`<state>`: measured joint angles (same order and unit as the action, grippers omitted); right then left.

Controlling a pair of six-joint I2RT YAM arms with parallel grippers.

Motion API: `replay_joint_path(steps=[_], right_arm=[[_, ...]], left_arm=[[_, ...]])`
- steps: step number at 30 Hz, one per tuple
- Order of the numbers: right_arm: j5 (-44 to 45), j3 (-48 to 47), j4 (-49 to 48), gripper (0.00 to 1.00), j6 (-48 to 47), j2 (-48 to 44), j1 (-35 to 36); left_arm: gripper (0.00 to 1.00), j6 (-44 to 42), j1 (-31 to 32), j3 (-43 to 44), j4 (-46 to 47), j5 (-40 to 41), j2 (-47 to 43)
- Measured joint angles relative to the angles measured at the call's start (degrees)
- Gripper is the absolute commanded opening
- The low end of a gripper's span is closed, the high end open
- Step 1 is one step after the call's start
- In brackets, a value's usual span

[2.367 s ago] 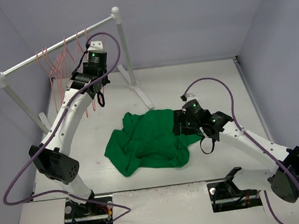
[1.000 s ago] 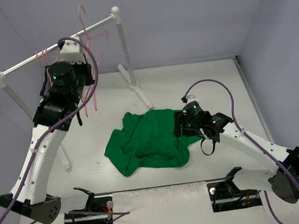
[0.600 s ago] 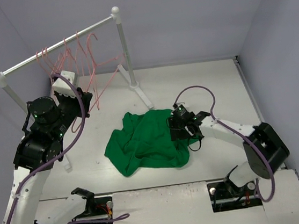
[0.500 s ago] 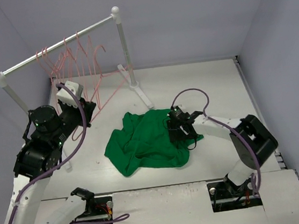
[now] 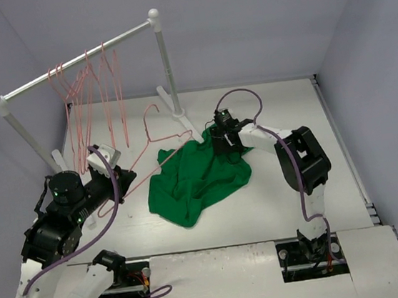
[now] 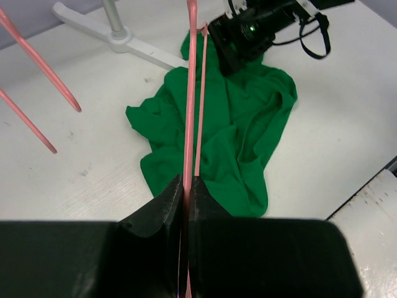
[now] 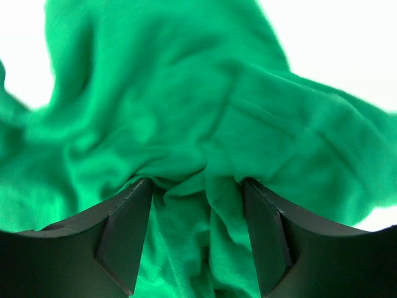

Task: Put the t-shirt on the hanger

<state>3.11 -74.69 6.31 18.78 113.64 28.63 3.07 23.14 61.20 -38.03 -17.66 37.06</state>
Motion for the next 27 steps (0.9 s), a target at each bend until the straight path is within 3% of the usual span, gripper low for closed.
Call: replay_joint_path(steps=[7, 17, 27], right_arm=[[3.3, 0.7, 1.2, 0.62, -3.0, -2.9, -1.7], [5.6, 21.2, 4.7, 0.59, 6.1, -27.6, -0.1], [8.6, 24.9, 5.4, 0.5, 16.4, -24.6, 7.9]], left_arm=[[0.0, 0.4, 0.0, -3.8, -0.1, -2.2, -1.7], [0.0, 1.4, 1.2, -7.7, 1.4, -4.0, -1.6], [0.0, 1.5, 2.6, -8.6, 3.1, -4.5, 1.0]])
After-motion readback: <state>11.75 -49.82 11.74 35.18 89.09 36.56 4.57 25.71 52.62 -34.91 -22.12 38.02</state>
